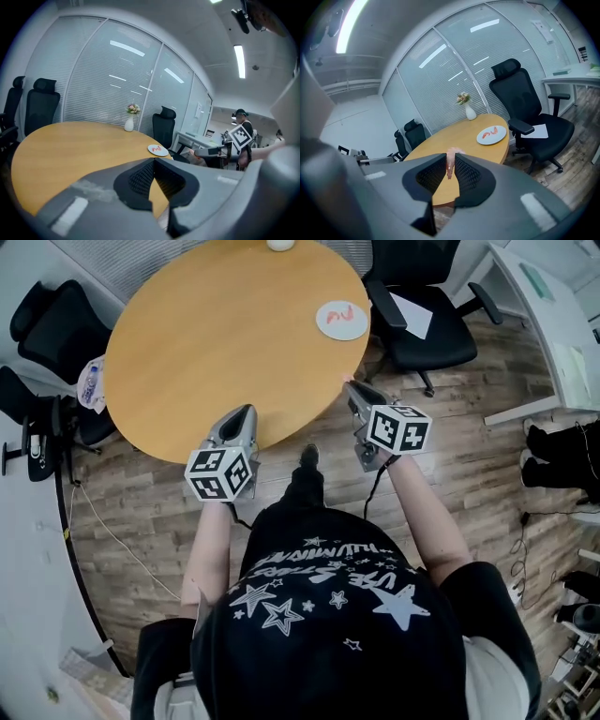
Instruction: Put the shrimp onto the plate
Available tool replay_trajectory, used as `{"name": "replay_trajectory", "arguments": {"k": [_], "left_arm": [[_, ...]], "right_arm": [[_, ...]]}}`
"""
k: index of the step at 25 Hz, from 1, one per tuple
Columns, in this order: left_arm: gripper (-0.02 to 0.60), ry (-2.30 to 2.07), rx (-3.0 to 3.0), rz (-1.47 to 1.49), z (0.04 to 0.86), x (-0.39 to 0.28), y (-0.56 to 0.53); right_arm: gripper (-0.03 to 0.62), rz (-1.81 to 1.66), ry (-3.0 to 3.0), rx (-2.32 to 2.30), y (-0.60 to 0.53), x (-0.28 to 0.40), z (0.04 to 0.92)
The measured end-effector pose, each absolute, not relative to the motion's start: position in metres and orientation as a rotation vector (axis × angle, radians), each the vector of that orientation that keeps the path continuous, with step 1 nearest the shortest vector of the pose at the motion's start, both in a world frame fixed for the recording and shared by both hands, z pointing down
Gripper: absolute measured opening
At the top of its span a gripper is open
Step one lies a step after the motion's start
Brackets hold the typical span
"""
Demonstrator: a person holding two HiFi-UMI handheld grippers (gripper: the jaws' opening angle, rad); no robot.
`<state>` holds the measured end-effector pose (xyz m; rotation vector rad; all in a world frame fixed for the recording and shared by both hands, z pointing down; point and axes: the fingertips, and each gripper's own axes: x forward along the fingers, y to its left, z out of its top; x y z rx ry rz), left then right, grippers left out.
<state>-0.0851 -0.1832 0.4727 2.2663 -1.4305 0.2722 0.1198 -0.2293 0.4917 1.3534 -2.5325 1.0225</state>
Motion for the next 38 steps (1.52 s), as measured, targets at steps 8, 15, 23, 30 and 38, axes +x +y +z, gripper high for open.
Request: {"name": "replay_trajectory", "arguments": {"k": [8,15,23,30,38], "left_arm": [[0.002,-1.37,2.294,0.261,0.472,-0.065,-0.234],[0.002,-1.301,2.318,0.284,0.478,-0.057,-0.285],[0.002,-1.256,2.33,0.308,0.485,-0.048,-0.334],[0.002,-1.23,2.335,0.323,0.49,-0.046,-0.363],[0.002,-1.203,2.308,0.349,0.514,-0.039,-0.393]], "right_arm": [[0.057,0.974,-2.467,1.377,-0.264,0.135,0.5],[0.057,0.925,-2.407,1.382,-0.314,0.14,0.513],[0.057,0.824,-2.331,1.317,-0.366,0.144,0.532],[0.057,0.716,-2.257,1.25,-0.398,0.147,0.553],[0.057,0.676,-2.202,1.187,-0.429,0.151,0.585]]}}
